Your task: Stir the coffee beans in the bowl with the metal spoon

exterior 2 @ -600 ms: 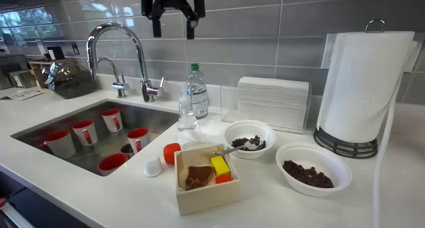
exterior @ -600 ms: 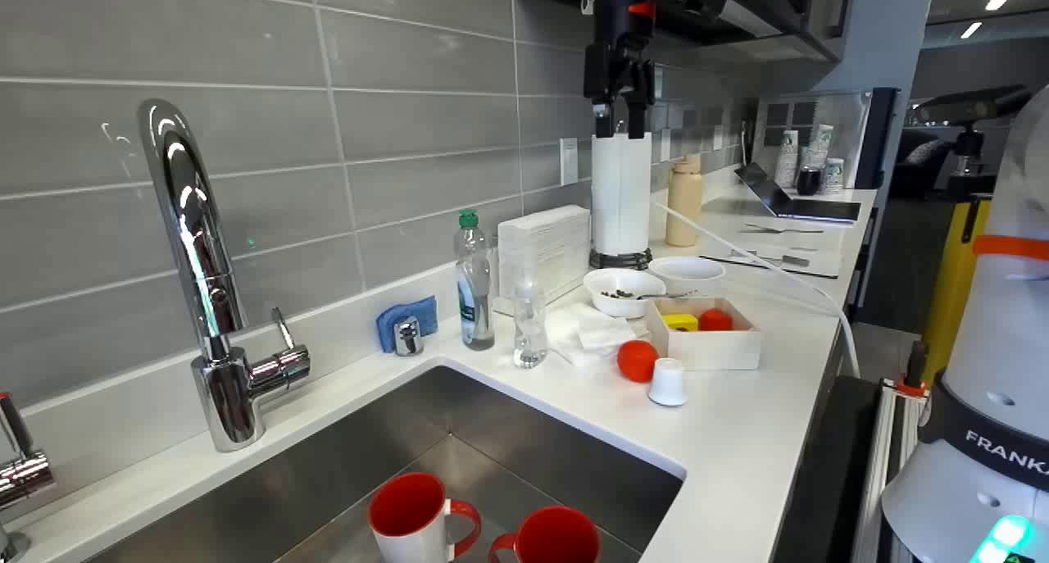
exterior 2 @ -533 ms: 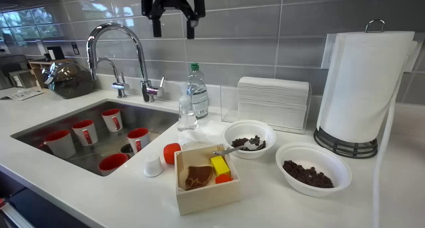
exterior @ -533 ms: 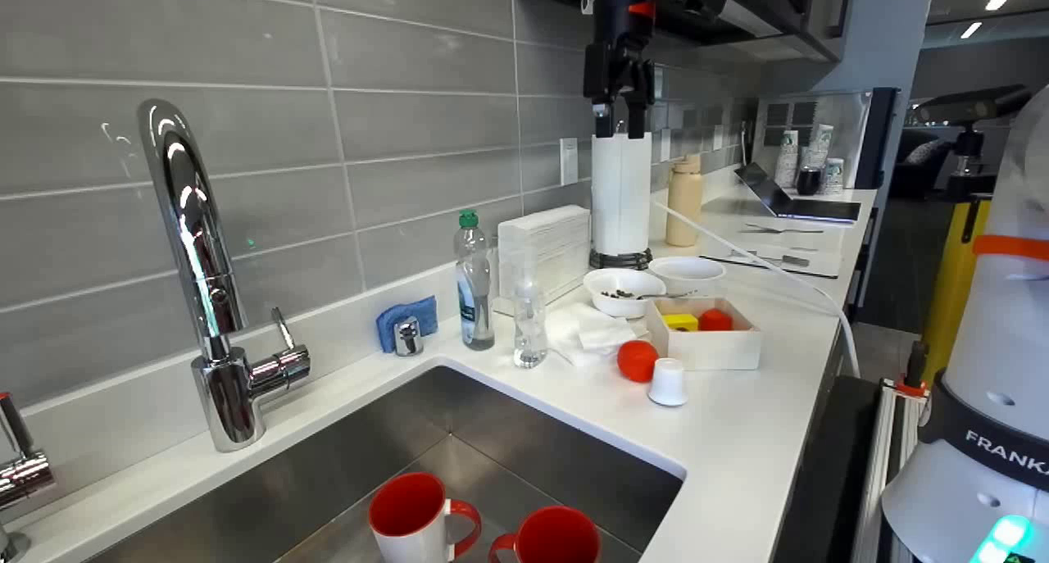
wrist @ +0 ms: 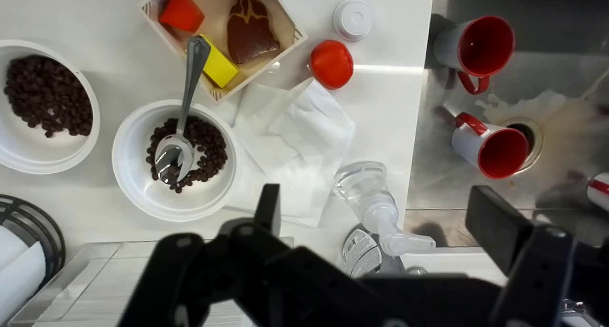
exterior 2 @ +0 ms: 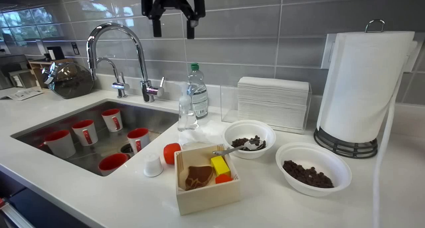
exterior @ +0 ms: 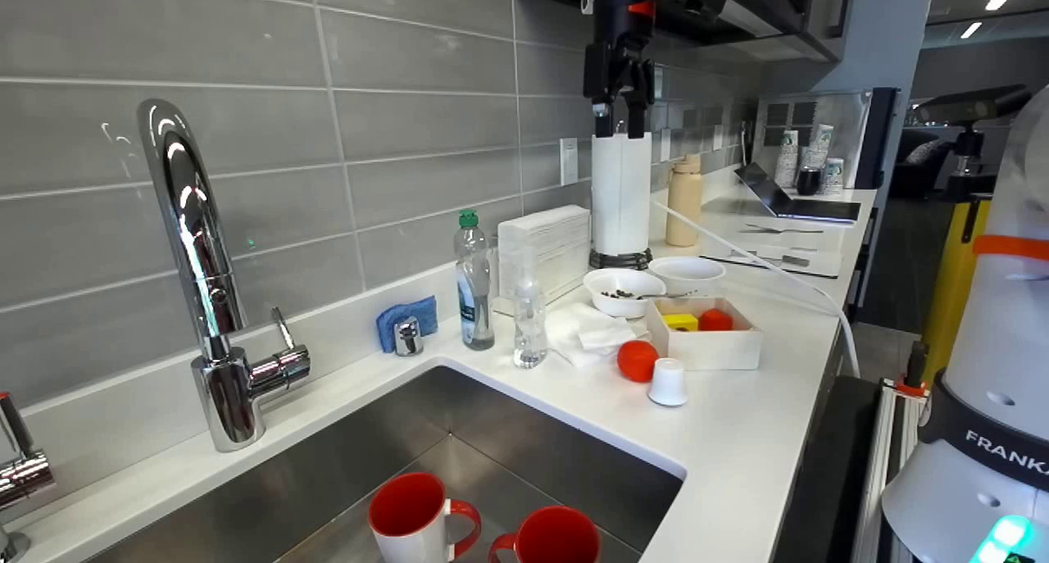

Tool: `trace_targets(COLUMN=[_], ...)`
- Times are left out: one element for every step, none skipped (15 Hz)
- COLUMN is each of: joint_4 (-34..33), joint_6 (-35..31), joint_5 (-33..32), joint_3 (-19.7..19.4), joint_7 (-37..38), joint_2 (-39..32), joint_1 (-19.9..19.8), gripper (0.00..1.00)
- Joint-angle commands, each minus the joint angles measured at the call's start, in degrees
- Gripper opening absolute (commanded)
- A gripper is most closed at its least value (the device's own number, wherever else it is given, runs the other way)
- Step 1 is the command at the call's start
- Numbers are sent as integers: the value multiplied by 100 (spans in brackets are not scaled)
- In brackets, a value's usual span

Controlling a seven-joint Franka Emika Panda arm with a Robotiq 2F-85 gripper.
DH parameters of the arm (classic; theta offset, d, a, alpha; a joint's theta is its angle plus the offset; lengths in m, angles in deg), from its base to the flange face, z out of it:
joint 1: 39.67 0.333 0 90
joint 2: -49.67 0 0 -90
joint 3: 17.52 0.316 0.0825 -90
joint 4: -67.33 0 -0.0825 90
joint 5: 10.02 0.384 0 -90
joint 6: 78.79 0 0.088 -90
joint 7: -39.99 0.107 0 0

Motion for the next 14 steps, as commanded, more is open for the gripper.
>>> trace_targets(joint_4=[-11,-11,-11,-11,-11,-11,-11,-11,-11,74,306,434,623,811], joint_6=[13,13,13,13,13,13,13,13,13,-63,-152,-220,-274,-331], joint_5=[26,26,26,26,26,26,26,26,26,-32,-271,-421,-546,-655], joint_3=[57,57,57,57,57,57,57,57,57,133,360,493,642,781], joint_7=[-21,-21,-21,-21,-21,-21,-21,-21,-21,209,803,1174,1535,1894], joint_2=[-6,-6,-6,-6,-6,-6,-6,-6,-6,46,236,325,441,525], joint_1=[-65,-65,-65,-65,-65,-65,-65,-65,-65,-104,-216,-280,-318,-358], gripper=[100,100,100,100,100,100,100,100,100,100,100,100,100,100])
